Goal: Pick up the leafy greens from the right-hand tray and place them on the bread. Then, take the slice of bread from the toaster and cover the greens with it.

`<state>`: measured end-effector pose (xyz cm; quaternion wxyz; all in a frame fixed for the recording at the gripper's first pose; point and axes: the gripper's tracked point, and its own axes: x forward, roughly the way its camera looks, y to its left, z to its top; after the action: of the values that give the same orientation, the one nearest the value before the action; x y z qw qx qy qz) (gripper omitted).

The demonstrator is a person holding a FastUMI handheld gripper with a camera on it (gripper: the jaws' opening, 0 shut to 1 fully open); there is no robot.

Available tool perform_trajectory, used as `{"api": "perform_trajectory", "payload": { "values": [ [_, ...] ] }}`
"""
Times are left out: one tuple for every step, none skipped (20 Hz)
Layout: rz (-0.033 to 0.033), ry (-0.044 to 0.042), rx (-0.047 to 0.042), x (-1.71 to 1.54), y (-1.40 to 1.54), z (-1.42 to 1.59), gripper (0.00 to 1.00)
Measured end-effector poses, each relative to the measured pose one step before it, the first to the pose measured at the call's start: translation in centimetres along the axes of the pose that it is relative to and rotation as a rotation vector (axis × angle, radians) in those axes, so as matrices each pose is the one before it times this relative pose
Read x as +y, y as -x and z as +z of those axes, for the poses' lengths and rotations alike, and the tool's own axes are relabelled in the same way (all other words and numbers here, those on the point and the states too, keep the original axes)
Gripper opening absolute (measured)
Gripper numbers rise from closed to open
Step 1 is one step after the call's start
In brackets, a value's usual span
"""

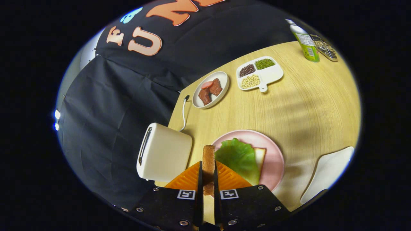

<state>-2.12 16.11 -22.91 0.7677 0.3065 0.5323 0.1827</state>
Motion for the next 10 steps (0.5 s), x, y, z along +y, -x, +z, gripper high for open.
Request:
{"api": "perform_trajectory", "payload": {
  "values": [
    [-0.00405,-0.00254,-0.00001,-0.615,-0.047,-0.168,0.14],
    [-0.00928,0.00062,-0.00651,-0.713,-0.024,-0.044,0.14],
    [-0.00621,0.00101,-0.00693,-0.574,0.008,0.042,0.14],
    [0.00057,-0.00368,-0.00569,-0.427,0.075,-0.038,0.14],
    [0.00331,-0.00326,-0.00267,-0.155,-0.115,-0.001,0.14],
    [-0.00272,0.00023,-0.00233,-0.373,0.006,-0.122,0.14],
    [-0.00900,0.00464,-0.00238,-0.530,-0.087,-0.067,0.14],
    [-0.01224,0.00697,-0.00640,-0.592,-0.067,-0.151,0.14],
    [-0.00606,0.00002,-0.00272,-0.407,-0.216,-0.179,0.14],
    [0.00628,-0.00996,-0.00032,-0.165,-0.045,-0.187,0.14]
  ]
}}
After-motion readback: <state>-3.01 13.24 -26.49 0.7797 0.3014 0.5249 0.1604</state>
